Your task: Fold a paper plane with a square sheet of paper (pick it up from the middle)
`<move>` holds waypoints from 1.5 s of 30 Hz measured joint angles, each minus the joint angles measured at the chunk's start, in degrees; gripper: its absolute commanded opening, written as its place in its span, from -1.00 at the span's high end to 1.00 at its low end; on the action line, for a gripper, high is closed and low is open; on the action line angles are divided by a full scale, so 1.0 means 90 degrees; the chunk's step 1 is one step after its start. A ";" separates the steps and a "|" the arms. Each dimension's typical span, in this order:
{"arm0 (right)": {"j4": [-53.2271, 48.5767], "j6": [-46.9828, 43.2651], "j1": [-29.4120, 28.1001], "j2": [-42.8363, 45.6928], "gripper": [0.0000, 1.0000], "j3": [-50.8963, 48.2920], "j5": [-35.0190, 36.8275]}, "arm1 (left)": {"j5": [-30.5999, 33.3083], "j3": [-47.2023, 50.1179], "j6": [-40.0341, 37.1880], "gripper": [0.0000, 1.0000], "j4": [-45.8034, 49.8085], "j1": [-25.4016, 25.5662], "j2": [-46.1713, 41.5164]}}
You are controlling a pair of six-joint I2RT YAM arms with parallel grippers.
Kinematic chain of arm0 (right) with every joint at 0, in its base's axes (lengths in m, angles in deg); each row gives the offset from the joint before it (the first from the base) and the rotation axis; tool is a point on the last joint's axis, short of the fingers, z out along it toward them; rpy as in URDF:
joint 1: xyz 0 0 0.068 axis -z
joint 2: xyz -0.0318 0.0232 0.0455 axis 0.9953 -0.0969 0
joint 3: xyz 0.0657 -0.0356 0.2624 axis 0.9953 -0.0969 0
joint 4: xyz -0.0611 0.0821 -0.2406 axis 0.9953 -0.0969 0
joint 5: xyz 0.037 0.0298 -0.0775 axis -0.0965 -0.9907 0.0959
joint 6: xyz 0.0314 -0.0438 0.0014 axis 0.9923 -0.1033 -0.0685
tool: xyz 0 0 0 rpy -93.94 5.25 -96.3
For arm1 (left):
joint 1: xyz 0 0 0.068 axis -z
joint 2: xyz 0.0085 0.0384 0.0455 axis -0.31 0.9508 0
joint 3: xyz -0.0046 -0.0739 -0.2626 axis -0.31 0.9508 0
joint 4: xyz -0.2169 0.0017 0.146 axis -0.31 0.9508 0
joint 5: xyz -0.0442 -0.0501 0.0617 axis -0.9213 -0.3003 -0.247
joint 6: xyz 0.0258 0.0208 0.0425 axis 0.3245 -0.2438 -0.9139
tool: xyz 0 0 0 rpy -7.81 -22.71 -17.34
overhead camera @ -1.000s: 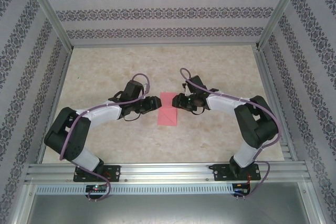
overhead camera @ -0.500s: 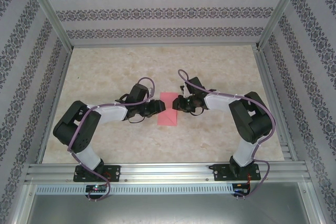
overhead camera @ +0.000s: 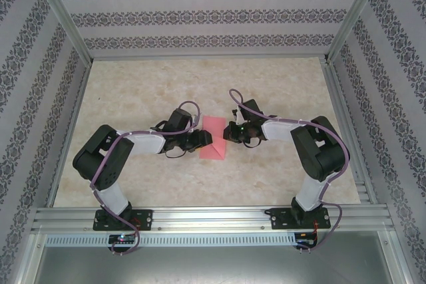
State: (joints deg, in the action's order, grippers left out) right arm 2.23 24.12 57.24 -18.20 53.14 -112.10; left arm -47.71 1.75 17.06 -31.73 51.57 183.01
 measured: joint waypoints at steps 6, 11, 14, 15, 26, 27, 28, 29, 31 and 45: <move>0.0087 0.0002 0.0039 0.0000 0.81 -0.0053 -0.0002 | 0.0000 -0.0192 -0.0005 0.19 -0.0002 0.0002 0.0102; 0.0136 0.0002 0.0039 0.0000 0.80 -0.0053 -0.0005 | 0.0000 -0.0401 -0.0061 0.22 -0.0002 0.0005 0.0296; 0.0141 0.0005 0.0039 0.0000 0.79 -0.0053 -0.0005 | -0.0019 -0.0474 -0.0119 0.28 -0.0002 0.0005 0.0423; 0.0141 0.0002 0.0039 0.0000 0.78 -0.0053 -0.0005 | -0.0024 -0.0481 -0.0138 0.31 -0.0005 0.0005 0.0449; -0.0027 0.0155 0.0301 0.0767 -0.22 -0.0330 0.0214 | 0.0250 -0.0908 -0.0726 0.83 0.0146 0.0012 0.0602; -0.0061 0.0170 0.0347 0.0952 -0.27 -0.0369 0.0274 | 0.0311 -0.0945 -0.0801 0.84 0.0231 0.0012 0.0597; -0.0119 0.0165 0.0398 0.1197 -0.33 -0.0406 0.0401 | 0.0415 -0.0993 -0.0901 0.86 0.0376 0.0024 0.0585; -0.0168 0.0158 0.0449 0.1440 -0.38 -0.0437 0.0539 | 0.0539 -0.1042 -0.1018 0.86 0.0551 0.0034 0.0554; -0.0294 0.0160 0.0503 0.1865 -0.47 -0.0488 0.0799 | 0.0765 -0.1151 -0.1239 0.87 0.0964 0.0046 0.0427; -0.1273 0.0126 0.0964 0.3883 -0.79 -0.0979 0.2387 | 0.3711 -0.2970 -0.2909 0.88 0.4459 0.0277 -0.1564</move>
State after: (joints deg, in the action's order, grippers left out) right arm -9.22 25.25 65.91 16.75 44.34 -90.61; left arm -14.31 -24.99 -9.13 8.40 54.07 168.94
